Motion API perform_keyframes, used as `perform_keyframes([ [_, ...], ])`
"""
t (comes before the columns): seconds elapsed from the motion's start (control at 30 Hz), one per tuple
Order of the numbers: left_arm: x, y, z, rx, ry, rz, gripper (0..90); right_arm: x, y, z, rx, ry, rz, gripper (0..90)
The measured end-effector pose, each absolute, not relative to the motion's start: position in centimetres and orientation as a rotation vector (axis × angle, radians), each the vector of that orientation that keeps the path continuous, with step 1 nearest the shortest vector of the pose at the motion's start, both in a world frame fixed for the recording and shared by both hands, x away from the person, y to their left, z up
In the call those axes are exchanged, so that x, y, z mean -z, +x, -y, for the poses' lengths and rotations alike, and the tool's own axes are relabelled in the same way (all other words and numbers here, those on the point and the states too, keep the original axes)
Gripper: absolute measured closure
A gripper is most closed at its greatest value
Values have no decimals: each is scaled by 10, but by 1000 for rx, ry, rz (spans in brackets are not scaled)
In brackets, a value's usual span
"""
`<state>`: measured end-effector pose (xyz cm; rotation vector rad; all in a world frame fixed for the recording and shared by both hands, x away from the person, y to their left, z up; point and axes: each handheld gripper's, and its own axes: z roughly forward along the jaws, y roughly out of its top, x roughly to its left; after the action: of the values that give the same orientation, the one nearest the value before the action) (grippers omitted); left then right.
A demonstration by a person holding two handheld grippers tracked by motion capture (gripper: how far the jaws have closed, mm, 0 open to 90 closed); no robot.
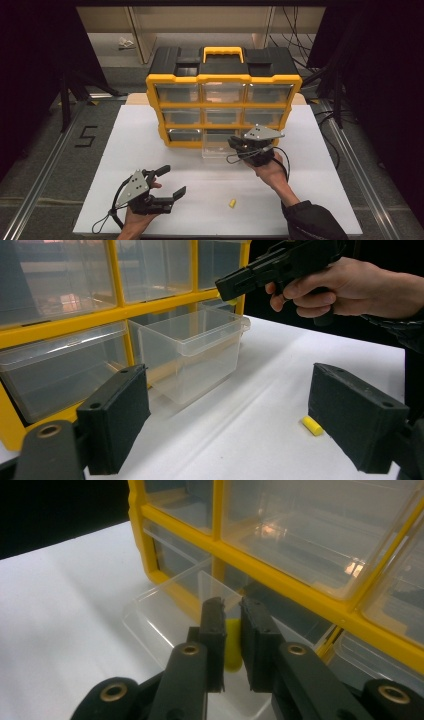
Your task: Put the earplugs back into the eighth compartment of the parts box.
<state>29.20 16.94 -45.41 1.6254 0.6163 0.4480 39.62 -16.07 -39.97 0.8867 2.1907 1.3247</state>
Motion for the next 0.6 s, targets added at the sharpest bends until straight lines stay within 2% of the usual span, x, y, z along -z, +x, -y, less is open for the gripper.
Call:
perform_keyframes([
  [0.2, 454, 292, -169, -449, 1626, -614, 164, 404, 401, 160, -1316, 901, -2191, 791],
  [0.3, 454, 292, -169, -448, 1628, -613, 164, 406, 403, 161, -1312, 919, -2195, 755],
  [0.33, 454, 292, -169, -449, 1628, -612, 164, 405, 404, 161, -1312, 931, -2203, 669],
  [0.37, 454, 292, -169, -448, 1628, -614, 164, 405, 404, 161, -1312, 931, -2203, 669],
  [0.6, 454, 292, -169, -449, 1628, -613, 163, 398, 401, 163, -1389, 926, -2171, 442],
])
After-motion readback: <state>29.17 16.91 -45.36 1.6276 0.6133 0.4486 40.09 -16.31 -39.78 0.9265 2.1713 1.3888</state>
